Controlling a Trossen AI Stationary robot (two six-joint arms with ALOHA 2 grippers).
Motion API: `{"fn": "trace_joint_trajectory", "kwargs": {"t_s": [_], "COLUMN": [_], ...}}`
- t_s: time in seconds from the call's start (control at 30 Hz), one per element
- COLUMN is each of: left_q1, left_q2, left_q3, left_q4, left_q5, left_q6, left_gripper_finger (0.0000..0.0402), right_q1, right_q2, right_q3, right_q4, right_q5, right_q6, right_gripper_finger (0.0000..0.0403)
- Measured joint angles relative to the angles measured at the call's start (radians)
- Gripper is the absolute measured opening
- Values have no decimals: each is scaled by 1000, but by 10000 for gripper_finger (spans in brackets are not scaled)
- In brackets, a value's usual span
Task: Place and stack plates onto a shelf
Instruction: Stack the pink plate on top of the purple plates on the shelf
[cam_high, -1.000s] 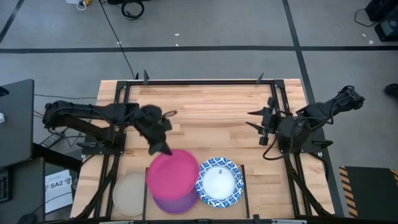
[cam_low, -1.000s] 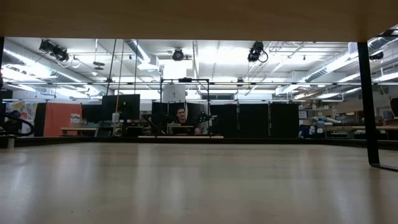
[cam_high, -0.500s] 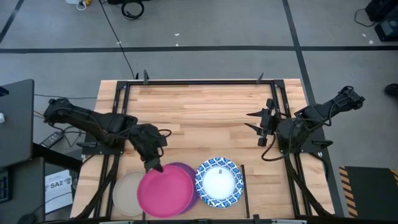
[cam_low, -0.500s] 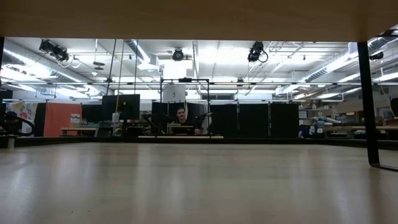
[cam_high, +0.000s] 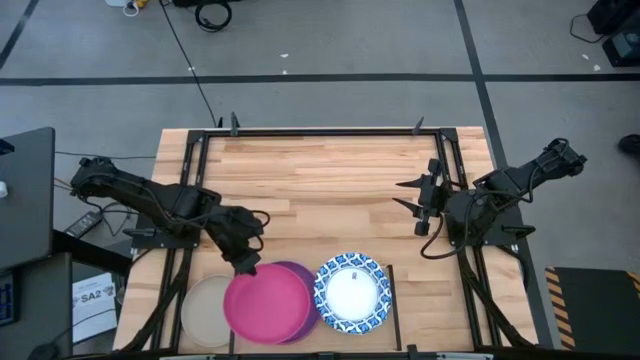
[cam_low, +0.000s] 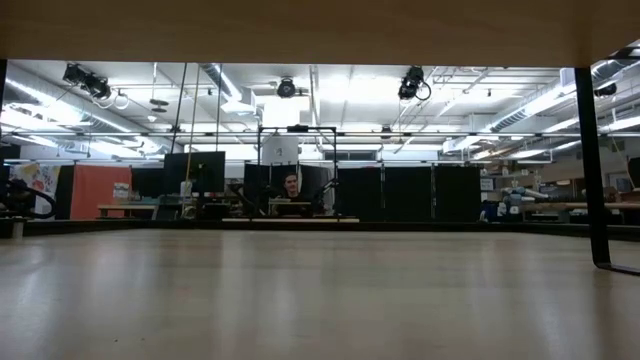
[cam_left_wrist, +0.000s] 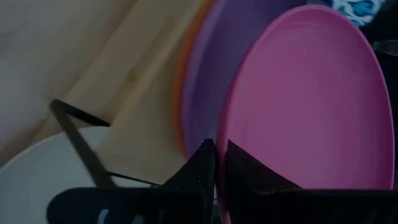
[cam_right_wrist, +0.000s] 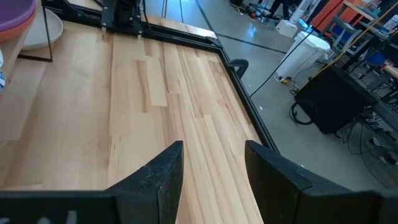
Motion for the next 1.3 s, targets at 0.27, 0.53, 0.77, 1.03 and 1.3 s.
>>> {"fn": "trace_joint_trajectory", "kwargs": {"t_s": [0.27,0.53,0.77,1.03,1.3], "left_q1": [0,0,0,0,0], "left_q2": [0,0,0,0,0], "left_q3": [0,0,0,0,0], "left_q4": [-27,-26,-26,-26,-26], "left_q5": [-95,-145,-156,-162,-170], "left_q6": [2,3,5,5,5], "left_gripper_finger": [24,24,25,25,29], "right_q1": [0,0,0,0,0], "right_q2": [0,0,0,0,0], "right_q3": [0,0,0,0,0], "right_q4": [0,0,0,0,0], "right_q5": [0,-2,-2,-3,-9], "right_q6": [0,0,0,-7,-7], "right_gripper_finger": [176,176,176,176,176]}}
